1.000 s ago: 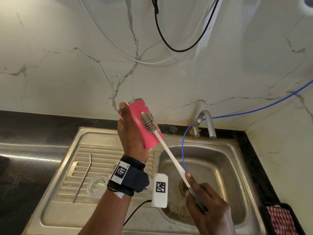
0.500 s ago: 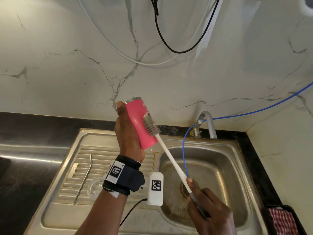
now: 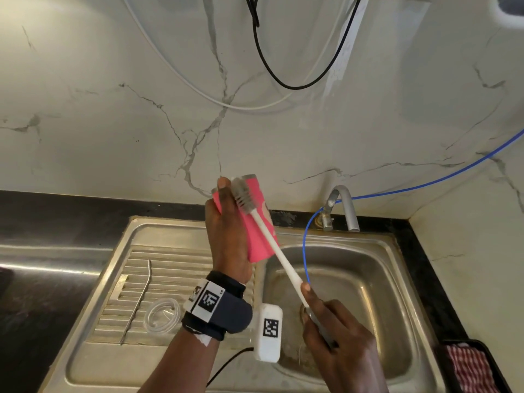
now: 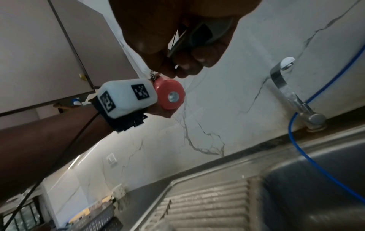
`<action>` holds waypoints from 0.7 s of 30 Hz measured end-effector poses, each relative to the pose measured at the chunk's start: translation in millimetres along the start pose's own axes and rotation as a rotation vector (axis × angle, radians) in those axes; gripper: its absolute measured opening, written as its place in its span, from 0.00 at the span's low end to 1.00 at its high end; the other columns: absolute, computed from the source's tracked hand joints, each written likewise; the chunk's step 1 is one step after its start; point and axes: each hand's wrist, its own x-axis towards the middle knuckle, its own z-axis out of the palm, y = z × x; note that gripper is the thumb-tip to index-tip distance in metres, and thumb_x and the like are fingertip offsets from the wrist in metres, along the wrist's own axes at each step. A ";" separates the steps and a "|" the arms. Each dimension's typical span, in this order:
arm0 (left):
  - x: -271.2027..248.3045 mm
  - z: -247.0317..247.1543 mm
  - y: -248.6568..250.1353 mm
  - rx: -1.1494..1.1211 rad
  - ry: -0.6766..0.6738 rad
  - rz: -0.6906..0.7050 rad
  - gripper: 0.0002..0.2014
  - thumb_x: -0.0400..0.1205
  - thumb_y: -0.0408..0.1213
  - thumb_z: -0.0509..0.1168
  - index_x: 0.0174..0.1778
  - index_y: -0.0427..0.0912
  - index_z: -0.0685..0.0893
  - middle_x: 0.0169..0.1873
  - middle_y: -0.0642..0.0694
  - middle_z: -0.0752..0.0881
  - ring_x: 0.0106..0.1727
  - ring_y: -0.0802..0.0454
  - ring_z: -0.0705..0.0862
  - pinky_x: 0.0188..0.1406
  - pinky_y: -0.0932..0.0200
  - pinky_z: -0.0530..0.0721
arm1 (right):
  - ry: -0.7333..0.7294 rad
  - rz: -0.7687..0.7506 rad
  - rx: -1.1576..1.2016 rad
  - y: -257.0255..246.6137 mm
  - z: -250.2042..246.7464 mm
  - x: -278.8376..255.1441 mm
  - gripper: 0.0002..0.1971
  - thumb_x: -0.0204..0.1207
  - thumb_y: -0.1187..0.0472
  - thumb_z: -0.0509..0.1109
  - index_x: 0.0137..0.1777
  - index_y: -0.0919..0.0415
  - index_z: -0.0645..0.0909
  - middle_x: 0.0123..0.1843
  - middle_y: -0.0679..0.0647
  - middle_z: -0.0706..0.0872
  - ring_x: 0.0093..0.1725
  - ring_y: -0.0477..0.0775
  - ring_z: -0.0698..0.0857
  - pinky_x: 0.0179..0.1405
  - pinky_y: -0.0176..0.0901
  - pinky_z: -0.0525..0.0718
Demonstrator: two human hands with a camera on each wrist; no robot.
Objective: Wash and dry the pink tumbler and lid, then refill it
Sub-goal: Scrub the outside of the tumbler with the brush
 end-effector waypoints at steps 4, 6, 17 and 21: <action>10.5 -8.9 8.4 -0.037 0.041 0.030 0.50 0.70 0.85 0.60 0.76 0.47 0.80 0.59 0.33 0.92 0.54 0.32 0.95 0.53 0.31 0.95 | -0.036 -0.019 -0.017 1.6 -4.2 -17.0 0.30 0.76 0.59 0.74 0.78 0.37 0.80 0.43 0.41 0.82 0.28 0.44 0.75 0.32 0.23 0.76; 3.6 -5.1 3.8 -0.019 0.022 0.004 0.49 0.70 0.86 0.61 0.74 0.50 0.80 0.59 0.35 0.91 0.55 0.33 0.95 0.54 0.27 0.94 | -0.018 0.015 -0.020 1.1 -2.3 -7.1 0.33 0.74 0.62 0.77 0.78 0.37 0.79 0.43 0.42 0.83 0.27 0.44 0.76 0.31 0.24 0.77; 13.3 -15.3 12.1 -0.083 -0.044 -0.013 0.52 0.72 0.78 0.70 0.79 0.37 0.77 0.60 0.30 0.92 0.50 0.34 0.95 0.46 0.40 0.95 | 0.008 -0.006 -0.019 -2.2 -2.8 -15.4 0.24 0.73 0.60 0.76 0.70 0.45 0.88 0.41 0.42 0.84 0.29 0.41 0.76 0.34 0.21 0.76; 8.3 -13.8 8.6 -0.001 -0.074 -0.068 0.39 0.79 0.75 0.65 0.70 0.44 0.84 0.54 0.38 0.95 0.52 0.35 0.96 0.52 0.31 0.95 | -0.009 0.044 -0.037 -3.4 2.3 -4.3 0.30 0.71 0.64 0.79 0.73 0.43 0.86 0.42 0.41 0.82 0.27 0.44 0.75 0.31 0.23 0.76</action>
